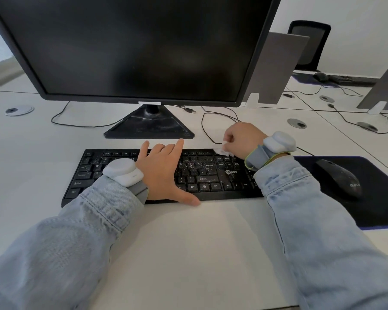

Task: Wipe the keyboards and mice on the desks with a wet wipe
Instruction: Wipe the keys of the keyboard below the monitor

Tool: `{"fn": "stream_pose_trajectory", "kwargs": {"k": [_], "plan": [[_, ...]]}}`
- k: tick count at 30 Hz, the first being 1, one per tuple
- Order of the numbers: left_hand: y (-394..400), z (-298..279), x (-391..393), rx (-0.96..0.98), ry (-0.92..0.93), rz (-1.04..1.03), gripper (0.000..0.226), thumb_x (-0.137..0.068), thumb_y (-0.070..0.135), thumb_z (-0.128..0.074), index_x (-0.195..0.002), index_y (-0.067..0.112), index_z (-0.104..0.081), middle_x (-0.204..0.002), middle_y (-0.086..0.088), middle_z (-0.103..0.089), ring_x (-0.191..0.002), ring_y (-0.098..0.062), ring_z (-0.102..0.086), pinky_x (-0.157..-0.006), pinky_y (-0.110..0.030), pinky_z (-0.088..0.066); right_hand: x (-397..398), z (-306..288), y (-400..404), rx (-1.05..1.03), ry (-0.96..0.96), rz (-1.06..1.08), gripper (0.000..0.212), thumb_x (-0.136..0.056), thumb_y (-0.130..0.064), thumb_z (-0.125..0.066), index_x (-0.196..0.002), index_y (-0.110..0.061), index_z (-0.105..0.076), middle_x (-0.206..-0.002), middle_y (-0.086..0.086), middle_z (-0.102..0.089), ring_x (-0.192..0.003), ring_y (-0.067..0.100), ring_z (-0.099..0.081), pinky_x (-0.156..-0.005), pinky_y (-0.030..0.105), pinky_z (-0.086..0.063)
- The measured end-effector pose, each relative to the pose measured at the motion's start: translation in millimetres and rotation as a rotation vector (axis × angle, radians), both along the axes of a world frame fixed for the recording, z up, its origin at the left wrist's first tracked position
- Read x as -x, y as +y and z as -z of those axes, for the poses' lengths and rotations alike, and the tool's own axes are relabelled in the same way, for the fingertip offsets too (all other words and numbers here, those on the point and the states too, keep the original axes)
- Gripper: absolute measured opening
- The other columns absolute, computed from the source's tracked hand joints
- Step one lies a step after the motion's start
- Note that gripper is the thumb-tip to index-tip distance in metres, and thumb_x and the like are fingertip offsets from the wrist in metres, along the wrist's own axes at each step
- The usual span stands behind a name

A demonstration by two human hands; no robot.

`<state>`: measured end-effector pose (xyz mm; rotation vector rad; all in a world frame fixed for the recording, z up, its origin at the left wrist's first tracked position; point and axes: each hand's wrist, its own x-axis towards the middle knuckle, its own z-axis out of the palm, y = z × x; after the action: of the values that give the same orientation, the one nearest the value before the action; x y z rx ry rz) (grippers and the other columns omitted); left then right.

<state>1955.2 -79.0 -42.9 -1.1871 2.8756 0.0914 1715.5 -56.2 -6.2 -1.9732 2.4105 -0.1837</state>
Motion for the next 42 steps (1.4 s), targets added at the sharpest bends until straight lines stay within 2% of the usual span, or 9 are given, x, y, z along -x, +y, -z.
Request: {"fn": "stream_pose_trajectory", "kwargs": {"k": [3, 7, 12, 15, 19, 28, 35, 38, 42], "plan": [[3, -1, 0, 0.019, 0.008, -0.008, 0.154, -0.044, 0.106, -0.043, -0.16, 0.016, 0.008, -0.164, 0.001, -0.02, -0.152, -0.024, -0.016, -0.123, -0.056, 0.005, -21, 0, -5, 0.022, 0.007, -0.081, 0.009, -0.086, -0.015, -0.061, -0.079, -0.018, -0.057, -0.088, -0.001, -0.054, -0.085, 0.021, -0.052, -0.07, 0.024, -0.034], [5, -5, -25, 0.111, 0.028, -0.102, 0.163, -0.026, 0.111, -0.006, -0.16, 0.017, 0.006, -0.168, -0.005, -0.008, -0.154, -0.028, -0.007, -0.123, -0.056, 0.007, -31, -1, -10, 0.009, 0.047, -0.103, 0.009, -0.087, -0.012, -0.059, -0.079, -0.016, -0.056, -0.087, -0.001, -0.053, -0.083, 0.02, -0.05, -0.069, 0.025, -0.033], [0, 2, -102, 0.099, 0.19, -0.278, 0.15, -0.046, 0.107, 0.009, -0.159, 0.012, -0.014, -0.165, -0.013, -0.019, -0.152, -0.031, -0.014, -0.124, -0.05, -0.001, -38, -1, -13, -0.006, 0.074, -0.157, 0.006, -0.085, -0.012, -0.058, -0.079, -0.012, -0.061, -0.078, -0.004, -0.052, -0.077, 0.018, -0.051, -0.064, 0.026, -0.034], [10, 11, -124, 0.166, 0.153, -0.304, 0.145, -0.053, 0.103, 0.012, -0.158, 0.007, -0.016, -0.161, -0.011, -0.026, -0.149, -0.032, -0.021, -0.124, -0.05, -0.009, -58, 0, -22, -0.021, 0.076, -0.175, 0.011, -0.086, -0.012, -0.057, -0.076, -0.015, -0.059, -0.08, -0.004, -0.055, -0.079, 0.019, -0.054, -0.066, 0.026, -0.038], [22, 20, -134, 0.201, 0.115, -0.297, 0.143, -0.056, 0.101, 0.015, -0.159, 0.006, -0.007, -0.165, -0.013, -0.017, -0.152, -0.033, -0.015, -0.125, -0.049, -0.01, -92, -1, -32, -0.018, 0.087, -0.214, 0.011, -0.088, -0.013, -0.055, -0.078, -0.015, -0.058, -0.084, -0.002, -0.057, -0.082, 0.019, -0.054, -0.068, 0.027, -0.038], [18, 28, -147, 0.198, 0.193, -0.357, 0.145, -0.054, 0.097, 0.021, -0.157, 0.002, -0.012, -0.159, -0.013, -0.028, -0.146, -0.031, -0.026, -0.122, -0.042, -0.02, -166, -6, -50, 0.002, 0.075, -0.258, 0.012, -0.087, -0.008, -0.051, -0.082, -0.011, -0.061, -0.092, 0.006, -0.064, -0.087, 0.024, -0.059, -0.074, 0.033, -0.047], [12, 32, -150, 0.179, 0.182, -0.425, 0.133, -0.062, 0.094, -0.001, -0.157, 0.002, -0.014, -0.158, -0.01, -0.031, -0.145, -0.029, -0.028, -0.121, -0.043, -0.02, -234, -7, -75, -0.008, 0.014, -0.35, 0.014, -0.085, -0.021, -0.055, -0.083, -0.01, -0.064, -0.09, 0.006, -0.064, -0.085, 0.025, -0.06, -0.073, 0.033, -0.047], [13, 30, -157, 0.151, 0.161, -0.476, 0.14, -0.053, 0.096, 0.0, -0.158, 0.004, -0.011, -0.161, -0.008, -0.027, -0.149, -0.029, -0.021, -0.123, -0.045, -0.012, -258, -6, -90, -0.022, 0.01, -0.398, 0.022, -0.085, -0.025, -0.059, -0.066, -0.018, -0.051, -0.083, 0.005, -0.061, -0.079, 0.027, -0.059, -0.068, 0.032, -0.045], [14, 29, -162, 0.112, 0.159, -0.496, 0.15, -0.043, 0.1, -0.005, -0.158, 0.004, -0.008, -0.163, -0.01, -0.021, -0.152, -0.03, -0.012, -0.125, -0.047, -0.004, -274, -4, -101, -0.003, -0.002, -0.417, 0.031, -0.087, -0.02, -0.058, -0.062, -0.025, -0.042, -0.088, 0.004, -0.063, -0.079, 0.023, -0.058, -0.068, 0.028, -0.042]]}}
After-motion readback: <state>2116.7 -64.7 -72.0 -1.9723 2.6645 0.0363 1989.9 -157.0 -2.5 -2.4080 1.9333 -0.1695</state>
